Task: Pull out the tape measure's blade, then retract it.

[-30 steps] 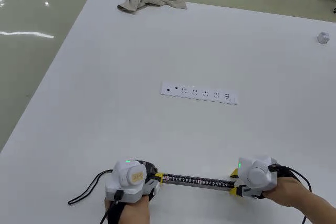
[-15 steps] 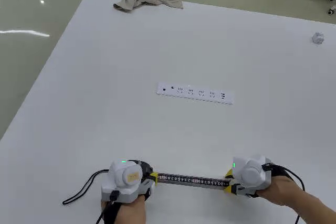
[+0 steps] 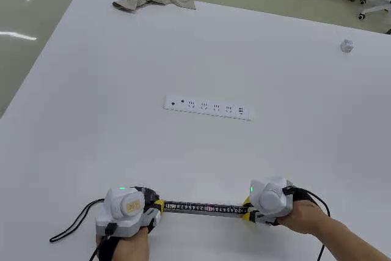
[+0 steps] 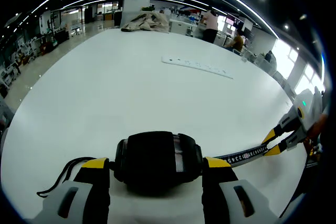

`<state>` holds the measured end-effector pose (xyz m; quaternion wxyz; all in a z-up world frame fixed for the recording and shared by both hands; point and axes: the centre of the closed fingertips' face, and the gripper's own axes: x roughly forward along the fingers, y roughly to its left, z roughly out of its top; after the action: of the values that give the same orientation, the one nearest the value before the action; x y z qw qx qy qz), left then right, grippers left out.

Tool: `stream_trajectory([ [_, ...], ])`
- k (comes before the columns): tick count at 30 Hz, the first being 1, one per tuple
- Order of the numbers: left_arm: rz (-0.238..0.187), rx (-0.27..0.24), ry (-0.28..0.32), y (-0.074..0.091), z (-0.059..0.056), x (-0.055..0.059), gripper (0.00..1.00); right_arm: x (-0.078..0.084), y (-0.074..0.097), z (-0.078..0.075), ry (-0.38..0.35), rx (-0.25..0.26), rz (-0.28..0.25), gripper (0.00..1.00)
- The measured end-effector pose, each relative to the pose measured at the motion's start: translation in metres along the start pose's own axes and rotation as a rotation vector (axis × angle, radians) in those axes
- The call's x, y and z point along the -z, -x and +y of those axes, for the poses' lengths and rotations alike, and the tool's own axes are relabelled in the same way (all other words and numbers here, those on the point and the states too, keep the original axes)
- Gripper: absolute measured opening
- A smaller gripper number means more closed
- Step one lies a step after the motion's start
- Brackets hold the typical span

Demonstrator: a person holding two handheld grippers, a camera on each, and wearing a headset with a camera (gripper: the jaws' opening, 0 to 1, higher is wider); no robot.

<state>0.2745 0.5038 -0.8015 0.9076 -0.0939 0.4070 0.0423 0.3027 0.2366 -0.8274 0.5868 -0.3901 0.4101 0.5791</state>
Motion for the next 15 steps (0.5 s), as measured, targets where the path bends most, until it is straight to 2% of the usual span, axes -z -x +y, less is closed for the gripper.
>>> stream_trajectory([
  [8,0.000,0.010,0.004,-0.0016,-0.0029,0.0000,0.65,-0.0006,0.0006,0.0006,0.002,-0.007,0.003,0.16],
  [15,-0.005,0.006,0.004,-0.0013,-0.0030,-0.0004,0.65,0.0004,-0.0004,0.0008,0.035,-0.016,0.017,0.15],
])
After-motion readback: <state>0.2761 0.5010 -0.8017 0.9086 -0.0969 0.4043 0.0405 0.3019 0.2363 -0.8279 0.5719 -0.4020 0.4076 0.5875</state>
